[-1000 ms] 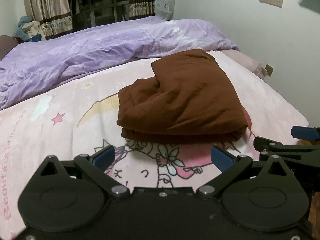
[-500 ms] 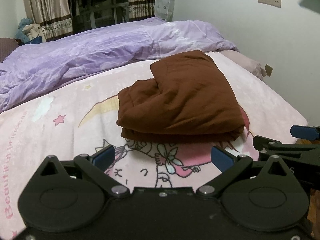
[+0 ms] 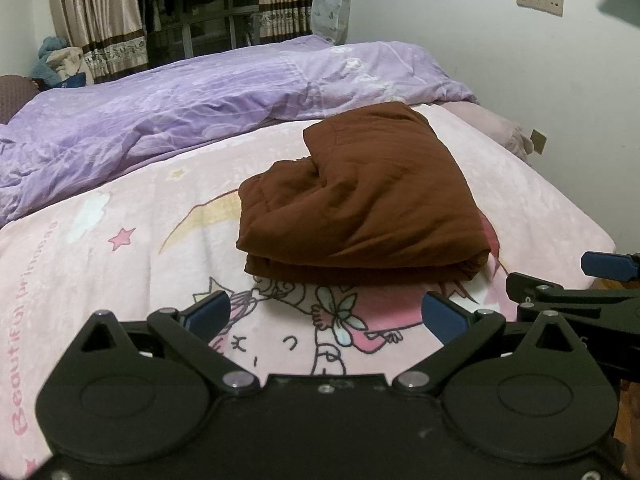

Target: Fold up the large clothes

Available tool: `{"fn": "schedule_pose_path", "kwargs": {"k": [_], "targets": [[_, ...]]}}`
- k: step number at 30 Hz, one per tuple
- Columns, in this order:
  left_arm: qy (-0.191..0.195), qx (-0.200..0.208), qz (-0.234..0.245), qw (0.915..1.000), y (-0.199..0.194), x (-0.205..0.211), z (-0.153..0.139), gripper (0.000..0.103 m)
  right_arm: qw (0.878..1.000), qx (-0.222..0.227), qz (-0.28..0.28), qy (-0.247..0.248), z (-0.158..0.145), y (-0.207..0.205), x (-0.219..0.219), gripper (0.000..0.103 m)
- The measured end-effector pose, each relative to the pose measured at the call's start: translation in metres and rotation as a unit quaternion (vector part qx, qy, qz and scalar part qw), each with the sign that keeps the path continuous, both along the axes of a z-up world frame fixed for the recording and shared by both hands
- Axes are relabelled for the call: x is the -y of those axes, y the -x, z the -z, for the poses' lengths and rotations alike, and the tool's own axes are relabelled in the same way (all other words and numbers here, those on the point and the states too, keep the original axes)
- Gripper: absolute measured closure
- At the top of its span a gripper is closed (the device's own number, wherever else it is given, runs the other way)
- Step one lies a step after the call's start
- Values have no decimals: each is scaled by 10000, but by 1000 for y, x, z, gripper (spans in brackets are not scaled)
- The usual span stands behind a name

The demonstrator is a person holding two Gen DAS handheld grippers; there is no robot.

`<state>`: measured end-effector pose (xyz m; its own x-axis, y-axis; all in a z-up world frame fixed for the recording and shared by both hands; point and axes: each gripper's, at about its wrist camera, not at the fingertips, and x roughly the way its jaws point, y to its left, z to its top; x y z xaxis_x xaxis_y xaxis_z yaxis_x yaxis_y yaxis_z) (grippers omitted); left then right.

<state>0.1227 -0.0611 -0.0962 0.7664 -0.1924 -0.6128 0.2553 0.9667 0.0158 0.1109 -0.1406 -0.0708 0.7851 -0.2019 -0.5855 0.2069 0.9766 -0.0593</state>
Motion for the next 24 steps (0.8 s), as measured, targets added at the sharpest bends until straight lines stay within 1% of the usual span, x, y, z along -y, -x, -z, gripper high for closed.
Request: {"fn": "schedule_pose_path", "kwargs": {"k": [24], "targets": [[1,24,5,10000,6,-1,-1,0,10000,21,-18,6,0,3,0,11]]}}
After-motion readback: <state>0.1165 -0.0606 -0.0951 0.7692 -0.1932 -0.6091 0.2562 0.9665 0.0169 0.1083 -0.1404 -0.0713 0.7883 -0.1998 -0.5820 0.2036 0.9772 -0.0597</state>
